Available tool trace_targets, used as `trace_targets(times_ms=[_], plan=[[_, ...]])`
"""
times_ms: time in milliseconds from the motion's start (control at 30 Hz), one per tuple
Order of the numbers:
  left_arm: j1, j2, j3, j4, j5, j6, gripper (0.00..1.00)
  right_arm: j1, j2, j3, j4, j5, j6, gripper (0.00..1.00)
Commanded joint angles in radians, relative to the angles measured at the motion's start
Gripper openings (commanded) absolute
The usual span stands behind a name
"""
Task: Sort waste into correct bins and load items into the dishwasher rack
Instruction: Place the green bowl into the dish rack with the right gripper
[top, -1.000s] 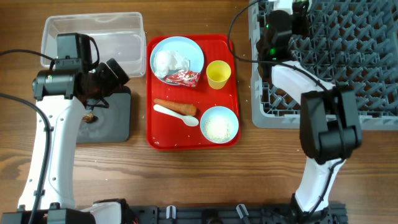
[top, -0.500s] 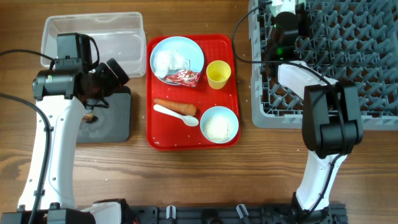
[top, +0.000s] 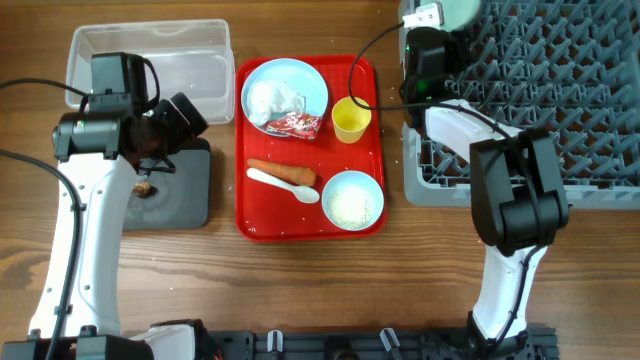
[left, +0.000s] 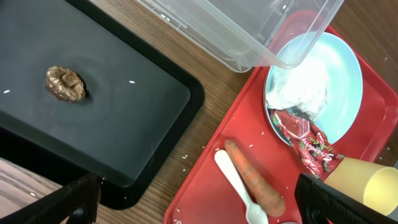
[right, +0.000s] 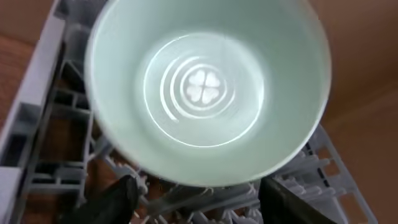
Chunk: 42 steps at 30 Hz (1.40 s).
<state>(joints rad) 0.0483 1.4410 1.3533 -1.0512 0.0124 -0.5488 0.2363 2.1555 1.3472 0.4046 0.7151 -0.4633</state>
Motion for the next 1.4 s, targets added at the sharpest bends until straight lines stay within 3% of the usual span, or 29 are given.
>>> trace_targets(times_ms=[0, 167, 300, 400, 467, 567, 633, 800, 867, 967, 1033, 1100, 1367], plan=[[0.005, 0.005, 0.005, 0.003, -0.003, -0.010, 1.00, 0.014, 0.025, -0.007, -0.049, -0.036, 0.061, 0.68], [0.005, 0.005, 0.005, 0.003, -0.003, -0.010, 1.00, 0.014, 0.016, -0.007, -0.053, -0.036, 0.101, 0.71], [0.005, 0.005, 0.005, 0.007, -0.003, -0.010, 1.00, 0.014, -0.102, -0.007, -0.070, -0.037, 0.219, 0.77], [0.005, 0.005, 0.005, 0.006, -0.003, -0.010, 1.00, 0.014, -0.293, -0.007, -0.193, -0.062, 0.341, 0.79], [0.005, 0.005, 0.005, 0.006, -0.003, -0.010, 1.00, 0.015, -0.461, -0.007, -0.385, -0.072, 0.438, 0.78], [0.005, 0.005, 0.005, 0.007, -0.003, -0.010, 1.00, -0.001, -0.633, -0.007, -0.530, -0.286, 0.486, 0.84], [0.005, 0.005, 0.005, 0.006, -0.003, -0.010, 1.00, -0.068, -0.673, 0.013, -0.582, -0.456, 0.616, 0.84], [0.005, 0.005, 0.005, 0.006, -0.003, -0.010, 1.00, -0.292, -0.500, 0.320, -0.942, -0.814, 0.785, 0.86], [0.005, 0.005, 0.005, 0.006, -0.003, -0.010, 1.00, -0.339, -0.382, 0.421, -0.985, -0.855, 0.835, 0.86], [0.005, 0.005, 0.005, 0.006, -0.003, -0.010, 1.00, -0.356, -0.275, 0.440, -0.915, -0.855, 0.895, 0.77], [0.005, 0.005, 0.005, 0.006, -0.003, -0.010, 1.00, -0.356, -0.170, 0.440, -0.854, -0.856, 0.951, 0.55], [0.005, 0.005, 0.005, 0.006, -0.003, -0.010, 1.00, -0.356, -0.096, 0.440, -0.806, -0.883, 0.976, 0.43], [0.005, 0.005, 0.005, 0.006, -0.003, -0.010, 1.00, -0.352, 0.095, 0.439, -0.711, -0.882, 1.076, 0.38]])
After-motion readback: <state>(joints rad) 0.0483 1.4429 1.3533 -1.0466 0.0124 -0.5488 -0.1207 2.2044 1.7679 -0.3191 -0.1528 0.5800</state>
